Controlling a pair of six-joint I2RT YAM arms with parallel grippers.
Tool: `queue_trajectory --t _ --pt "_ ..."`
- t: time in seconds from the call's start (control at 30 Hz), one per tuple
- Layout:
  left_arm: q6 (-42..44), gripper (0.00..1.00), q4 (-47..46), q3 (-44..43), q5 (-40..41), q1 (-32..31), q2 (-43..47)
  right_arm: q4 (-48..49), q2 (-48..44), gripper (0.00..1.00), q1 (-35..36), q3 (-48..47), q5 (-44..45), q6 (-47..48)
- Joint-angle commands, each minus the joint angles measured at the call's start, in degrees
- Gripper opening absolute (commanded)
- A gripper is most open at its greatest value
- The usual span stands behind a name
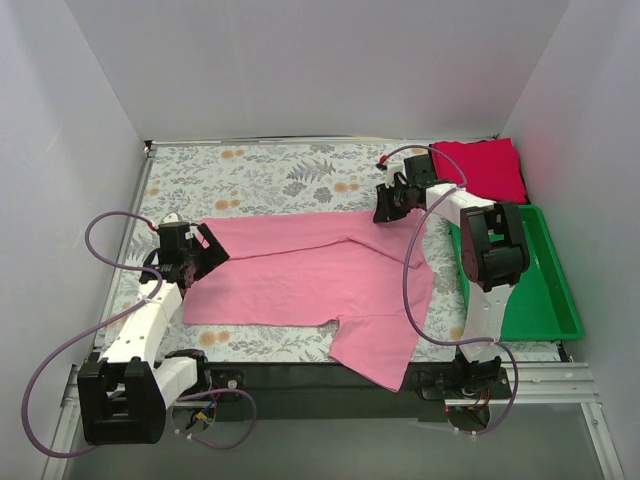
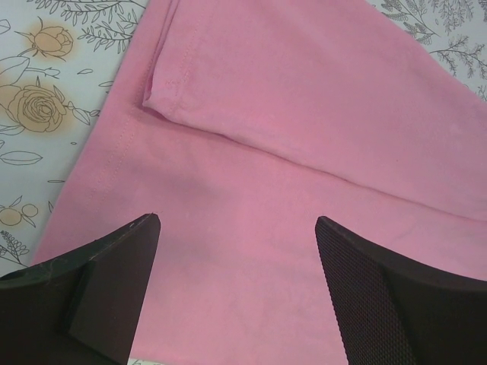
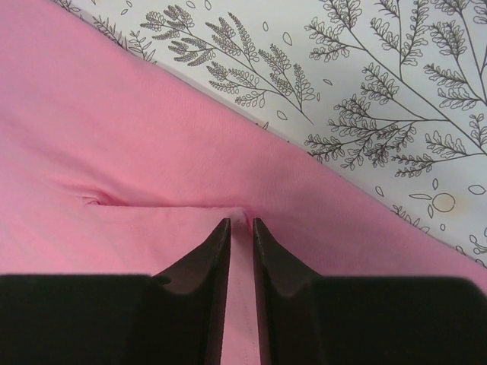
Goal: Fold and stack the t-shirts
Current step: Fold the tshirt
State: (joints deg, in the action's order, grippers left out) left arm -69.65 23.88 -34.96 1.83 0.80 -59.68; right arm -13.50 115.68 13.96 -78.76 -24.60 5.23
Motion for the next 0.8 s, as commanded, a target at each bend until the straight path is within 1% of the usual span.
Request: queue_trajectory --t 0.0,0.07,0.1,0.17,0.2,0.5,0.6,0.77 --pt "0.8 0.77 -0.9 0.4 -1.0 0.0 1.2 1.2 0.6 0.2 0.0 -0.1 -1.2 1.2" --pt "0.9 0.76 -0.9 0.3 -1.2 0.0 1.1 1.2 0.4 0.17 0.0 0.4 -1.3 1.2" --pt "0.9 0.76 -0.9 0.4 -1.3 0.0 1.1 1.2 0.3 0.13 0.0 0.5 -1.3 1.2" --pt "0.9 0.76 -0.9 0.3 -1.3 0.0 1.2 1.2 0.1 0.1 -0.1 0.8 -1.4 1.3" --pt "1.0 0.75 -0.9 0.3 -1.4 0.0 1.1 1.2 0.1 0.02 0.0 1.0 -1.4 1.3" --pt "1.3 0.73 -0.8 0.2 -1.7 0.0 1.2 1.0 -1.5 0.01 0.3 1.4 -1.9 1.0" --pt "1.3 0.72 -0.5 -0.5 -1.7 0.0 1.2 0.9 -4.7 0.01 1.2 2.9 -0.9 0.2" --pt "1.0 0.71 -0.4 -1.7 -1.1 0.0 0.6 -2.3 -9.8 0.01 3.4 7.2 2.4 -1.1"
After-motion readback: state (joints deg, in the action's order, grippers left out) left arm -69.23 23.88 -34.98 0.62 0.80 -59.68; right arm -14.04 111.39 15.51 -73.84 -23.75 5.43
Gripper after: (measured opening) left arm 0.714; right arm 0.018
